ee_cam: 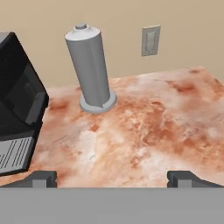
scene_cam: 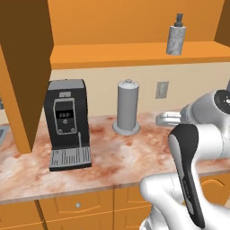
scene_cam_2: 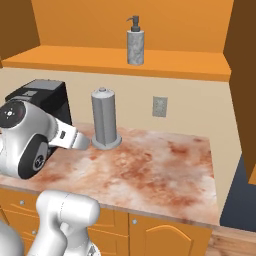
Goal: Locate and retrieve the soap dispenser and soap dispenser from the cabinet. Place them next to the sink.
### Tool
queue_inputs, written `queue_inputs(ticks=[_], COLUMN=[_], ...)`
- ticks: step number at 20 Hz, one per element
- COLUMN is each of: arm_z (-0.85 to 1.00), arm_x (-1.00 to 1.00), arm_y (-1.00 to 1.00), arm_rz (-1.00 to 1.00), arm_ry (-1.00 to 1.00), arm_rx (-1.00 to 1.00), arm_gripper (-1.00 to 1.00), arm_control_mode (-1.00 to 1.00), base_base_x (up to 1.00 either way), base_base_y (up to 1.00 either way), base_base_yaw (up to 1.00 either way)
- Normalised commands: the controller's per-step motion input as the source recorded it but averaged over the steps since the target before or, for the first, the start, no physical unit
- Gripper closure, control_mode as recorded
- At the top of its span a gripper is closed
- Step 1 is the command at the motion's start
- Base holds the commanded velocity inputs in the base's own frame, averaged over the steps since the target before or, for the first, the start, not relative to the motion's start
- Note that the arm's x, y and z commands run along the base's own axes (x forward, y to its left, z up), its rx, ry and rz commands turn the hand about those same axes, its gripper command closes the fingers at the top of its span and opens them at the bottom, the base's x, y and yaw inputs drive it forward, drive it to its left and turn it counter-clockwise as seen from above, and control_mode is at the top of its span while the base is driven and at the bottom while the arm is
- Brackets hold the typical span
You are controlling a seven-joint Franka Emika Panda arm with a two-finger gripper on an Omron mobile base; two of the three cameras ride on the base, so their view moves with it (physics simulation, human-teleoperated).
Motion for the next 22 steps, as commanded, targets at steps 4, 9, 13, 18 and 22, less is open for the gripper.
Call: queue_inputs(ticks=[4,9,13,18,22], arm_z=[0.5,0.72,0.63,0.61,0.59], arm_x=[-0.39,-0.3,-0.1,0.08,0.1], arm_y=[0.0,-0.02,-0.05,-0.22,-0.15], arm_rz=[-0.07,-0.09,-0.07,-0.08,-0.06], arm_ry=[-0.34,-0.19,-0.06,0.13,0.11], arm_rx=[-0.03,-0.05,-0.13,-0.07,-0.06], arm_gripper=[-1.0,-1.0,-1.0,-1.0,-1.0], arm_control_mode=[-1.0,-1.0,-1.0,-1.0,-1.0], base_base_x=[0.0,0.0,0.0,0.0,0.0], base_base_y=[0.0,0.0,0.0,0.0,0.0], base_base_yaw=[0.0,0.0,0.0,0.0,0.0])
